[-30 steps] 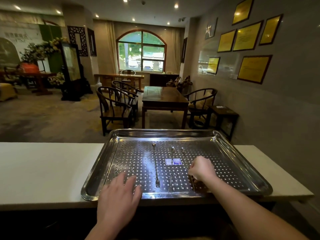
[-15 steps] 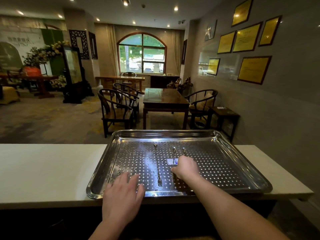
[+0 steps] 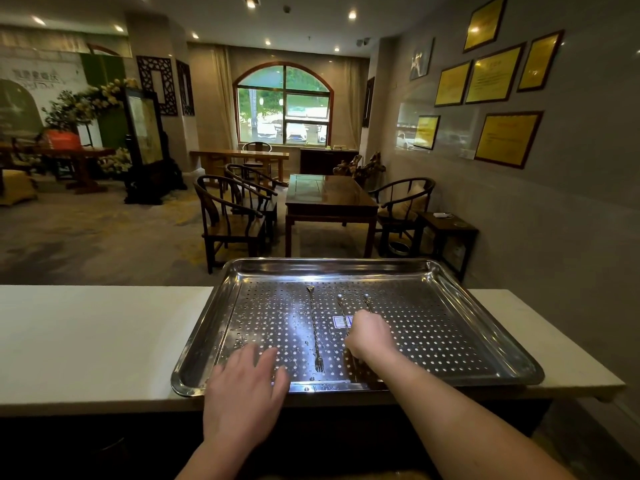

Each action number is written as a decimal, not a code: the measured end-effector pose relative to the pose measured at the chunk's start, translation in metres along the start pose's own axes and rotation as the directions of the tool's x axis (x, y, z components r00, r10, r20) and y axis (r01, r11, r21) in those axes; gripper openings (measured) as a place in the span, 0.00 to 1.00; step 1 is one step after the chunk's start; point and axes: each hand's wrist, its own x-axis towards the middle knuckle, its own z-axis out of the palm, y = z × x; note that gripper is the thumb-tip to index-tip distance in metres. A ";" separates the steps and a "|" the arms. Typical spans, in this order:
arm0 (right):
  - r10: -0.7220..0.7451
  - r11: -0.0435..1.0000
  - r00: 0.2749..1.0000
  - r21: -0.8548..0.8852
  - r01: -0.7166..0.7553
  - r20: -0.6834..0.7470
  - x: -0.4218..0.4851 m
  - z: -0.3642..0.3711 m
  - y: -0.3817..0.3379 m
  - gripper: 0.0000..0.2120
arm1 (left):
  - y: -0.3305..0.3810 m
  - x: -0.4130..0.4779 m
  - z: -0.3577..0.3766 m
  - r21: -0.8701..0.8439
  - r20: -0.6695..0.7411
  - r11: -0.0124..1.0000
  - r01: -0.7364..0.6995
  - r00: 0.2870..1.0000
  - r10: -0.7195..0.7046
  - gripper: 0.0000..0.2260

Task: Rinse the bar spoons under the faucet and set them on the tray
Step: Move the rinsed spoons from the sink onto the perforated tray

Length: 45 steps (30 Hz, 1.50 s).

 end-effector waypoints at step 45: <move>0.073 0.964 0.981 0.240 -0.116 0.178 -0.014 0.014 -0.042 0.07 | -0.001 0.001 0.005 -0.045 -0.011 0.999 0.010 1.000 -0.010 0.19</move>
